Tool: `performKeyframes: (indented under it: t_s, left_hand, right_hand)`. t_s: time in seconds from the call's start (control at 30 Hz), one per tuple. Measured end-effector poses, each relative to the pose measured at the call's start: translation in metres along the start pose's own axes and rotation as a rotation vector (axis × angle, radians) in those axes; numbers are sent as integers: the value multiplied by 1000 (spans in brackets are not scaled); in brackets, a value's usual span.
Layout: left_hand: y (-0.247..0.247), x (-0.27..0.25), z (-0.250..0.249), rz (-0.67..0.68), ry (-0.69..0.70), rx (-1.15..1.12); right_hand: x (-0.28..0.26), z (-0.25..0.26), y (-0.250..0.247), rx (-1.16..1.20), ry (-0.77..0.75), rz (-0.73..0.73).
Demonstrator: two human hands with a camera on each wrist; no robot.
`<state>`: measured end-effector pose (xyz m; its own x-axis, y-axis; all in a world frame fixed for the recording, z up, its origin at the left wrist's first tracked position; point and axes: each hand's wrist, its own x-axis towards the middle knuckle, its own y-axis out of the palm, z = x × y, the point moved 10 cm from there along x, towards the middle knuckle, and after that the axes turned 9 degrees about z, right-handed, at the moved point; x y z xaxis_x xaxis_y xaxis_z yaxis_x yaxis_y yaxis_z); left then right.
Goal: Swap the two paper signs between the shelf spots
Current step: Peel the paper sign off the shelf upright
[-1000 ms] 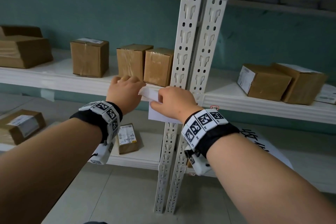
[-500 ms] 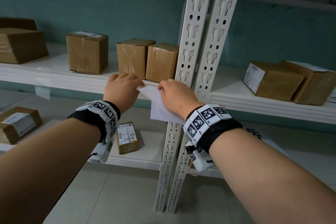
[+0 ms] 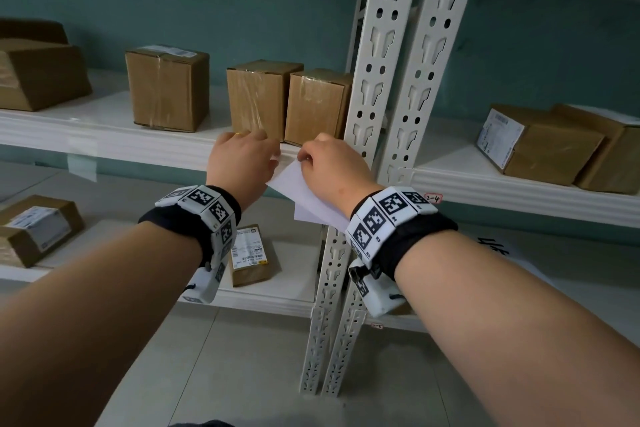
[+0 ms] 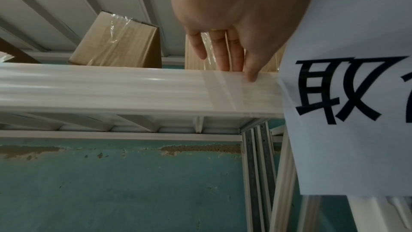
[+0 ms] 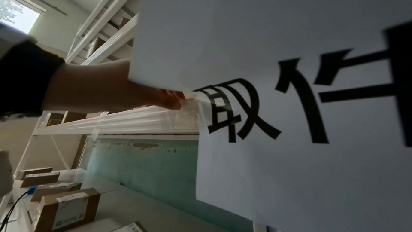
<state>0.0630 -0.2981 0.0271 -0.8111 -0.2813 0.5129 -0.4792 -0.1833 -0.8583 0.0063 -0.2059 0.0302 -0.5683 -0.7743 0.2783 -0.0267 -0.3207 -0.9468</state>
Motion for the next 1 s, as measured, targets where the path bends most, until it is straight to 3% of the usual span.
performKeyframes:
  t_s: [0.3, 0.57, 1.0]
  left_hand:
    - [1, 2, 0, 29, -13, -25]
    - [-4, 0, -3, 24, 7, -36]
    - [-7, 1, -3, 17, 5, -48]
  right_hand:
    - [15, 21, -3, -91, 118, 62]
    - [27, 38, 3, -187, 158, 222]
    - [27, 46, -1, -226, 113, 112]
